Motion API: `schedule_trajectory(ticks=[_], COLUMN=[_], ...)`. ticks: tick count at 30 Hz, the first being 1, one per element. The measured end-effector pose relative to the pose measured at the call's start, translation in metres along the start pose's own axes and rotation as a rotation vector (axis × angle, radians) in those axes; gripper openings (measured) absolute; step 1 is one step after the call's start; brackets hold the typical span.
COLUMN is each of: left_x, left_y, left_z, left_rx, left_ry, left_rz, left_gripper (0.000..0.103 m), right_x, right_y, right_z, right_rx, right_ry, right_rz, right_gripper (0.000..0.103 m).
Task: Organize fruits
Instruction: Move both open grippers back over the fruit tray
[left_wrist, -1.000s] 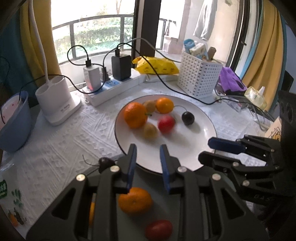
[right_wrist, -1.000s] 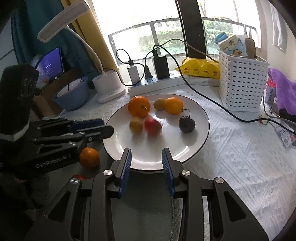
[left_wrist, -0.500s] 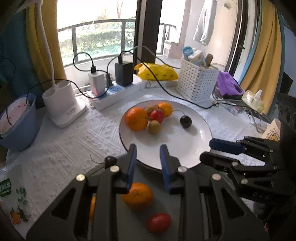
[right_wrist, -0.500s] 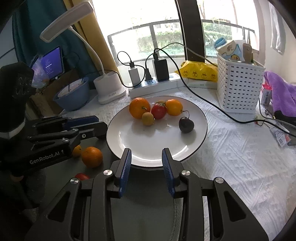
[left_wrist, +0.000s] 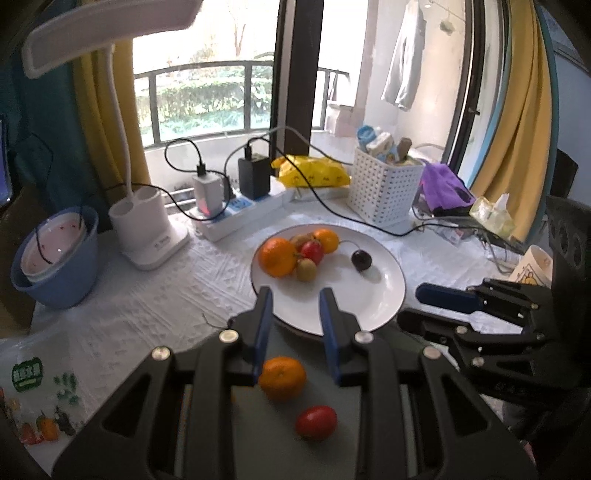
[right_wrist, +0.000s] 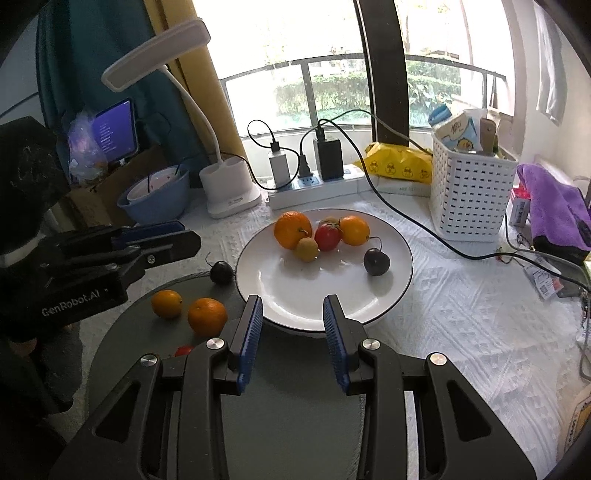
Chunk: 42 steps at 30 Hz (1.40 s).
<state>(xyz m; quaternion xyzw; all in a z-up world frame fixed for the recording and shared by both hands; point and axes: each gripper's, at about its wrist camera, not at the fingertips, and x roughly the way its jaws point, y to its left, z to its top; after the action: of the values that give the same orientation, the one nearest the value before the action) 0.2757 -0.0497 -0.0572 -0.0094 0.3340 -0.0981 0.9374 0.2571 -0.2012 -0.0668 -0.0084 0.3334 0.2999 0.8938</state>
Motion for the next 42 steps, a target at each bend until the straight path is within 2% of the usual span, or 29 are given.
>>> schedule_trajectory(ticks=[14, 22, 29, 42], left_x=[-0.043, -0.060, -0.069, -0.064], left_y=[0.014, 0.032, 0.051, 0.086], left_z=[-0.019, -0.035, -0.047, -0.075], left_rx=[-0.020, -0.056, -0.084, -0.140], left_ry=[-0.049, -0.059, -0.062, -0.023], left_rz=[0.009, 0.030, 0.046, 0.048], left_gripper=[0.028, 0.031, 0.042, 0.042], right_x=[-0.024, -0.026, -0.020, 0.007], right_y=[0.034, 0.056, 0.074, 0.095], right_z=[-0.003, -0.005, -0.005, -0.017], right_rx=[-0.049, -0.078, -0.102, -0.112], right_ry=[-0.029, -0.024, -0.011, 0.062], right_rz=[-0.010, -0.006, -0.002, -0.010], right_gripper=[0.036, 0.036, 0.036, 0.036])
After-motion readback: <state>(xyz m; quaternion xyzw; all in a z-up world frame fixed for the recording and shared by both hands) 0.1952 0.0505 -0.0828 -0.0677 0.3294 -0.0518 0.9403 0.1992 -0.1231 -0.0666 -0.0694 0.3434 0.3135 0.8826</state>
